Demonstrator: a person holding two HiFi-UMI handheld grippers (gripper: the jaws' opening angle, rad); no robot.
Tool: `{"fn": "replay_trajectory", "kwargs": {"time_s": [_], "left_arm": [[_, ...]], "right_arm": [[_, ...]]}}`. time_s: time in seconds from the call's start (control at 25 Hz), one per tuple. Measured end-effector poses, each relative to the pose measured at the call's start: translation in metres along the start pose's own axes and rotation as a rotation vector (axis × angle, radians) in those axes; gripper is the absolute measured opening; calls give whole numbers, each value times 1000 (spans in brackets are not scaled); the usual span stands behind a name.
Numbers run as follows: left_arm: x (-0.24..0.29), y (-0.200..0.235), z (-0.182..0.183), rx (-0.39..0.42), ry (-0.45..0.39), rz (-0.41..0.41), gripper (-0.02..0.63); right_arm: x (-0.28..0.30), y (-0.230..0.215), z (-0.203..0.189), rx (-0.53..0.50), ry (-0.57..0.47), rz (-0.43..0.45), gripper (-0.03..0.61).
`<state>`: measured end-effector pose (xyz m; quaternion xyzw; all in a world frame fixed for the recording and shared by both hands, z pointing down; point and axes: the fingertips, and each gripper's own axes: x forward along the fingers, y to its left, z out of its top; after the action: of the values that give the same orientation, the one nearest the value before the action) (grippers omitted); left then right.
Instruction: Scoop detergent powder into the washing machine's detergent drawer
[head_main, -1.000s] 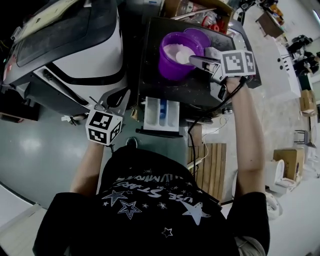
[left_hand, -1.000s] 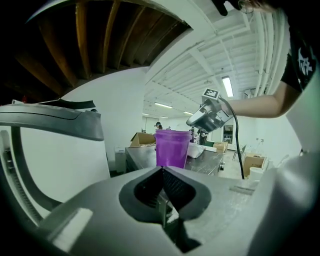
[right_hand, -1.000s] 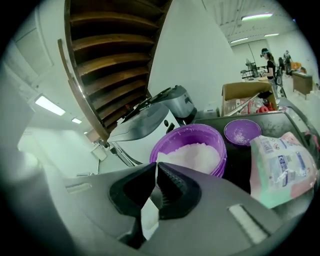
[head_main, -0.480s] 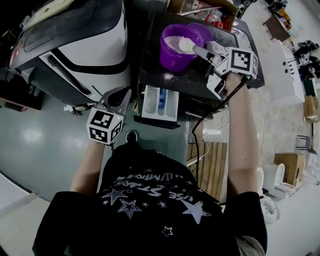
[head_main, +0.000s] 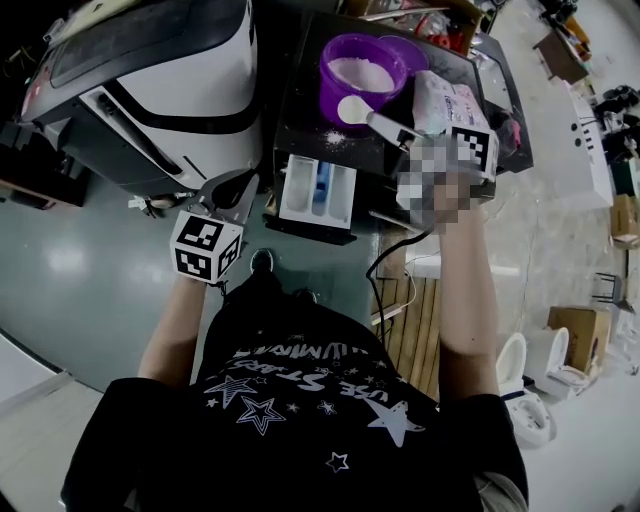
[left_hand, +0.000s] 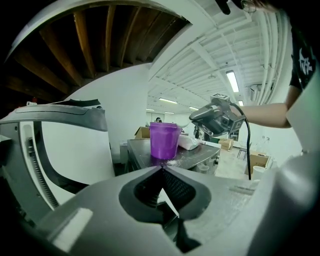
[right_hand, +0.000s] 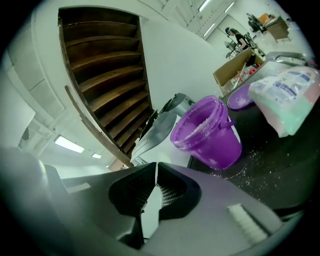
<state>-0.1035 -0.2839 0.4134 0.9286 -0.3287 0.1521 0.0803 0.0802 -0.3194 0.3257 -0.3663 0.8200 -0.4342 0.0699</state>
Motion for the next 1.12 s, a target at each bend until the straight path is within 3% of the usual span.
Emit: {"fn": "replay_trajectory", "kwargs": {"time_s": [0.2, 0.36, 0.48, 1.12], "left_arm": [[-5, -7, -11, -10, 22, 10, 0], [-8, -12, -18, -17, 35, 18, 0], [-10, -15, -24, -24, 44, 25, 0], [-20, -19, -42, -57, 69, 67, 0]], "right_arm": [[7, -5, -43, 41, 43, 30, 37], [4, -31, -74, 10, 99, -104, 37], [15, -32, -97, -12, 135, -98, 37], [53, -66, -134, -475, 244, -312, 37]]}}
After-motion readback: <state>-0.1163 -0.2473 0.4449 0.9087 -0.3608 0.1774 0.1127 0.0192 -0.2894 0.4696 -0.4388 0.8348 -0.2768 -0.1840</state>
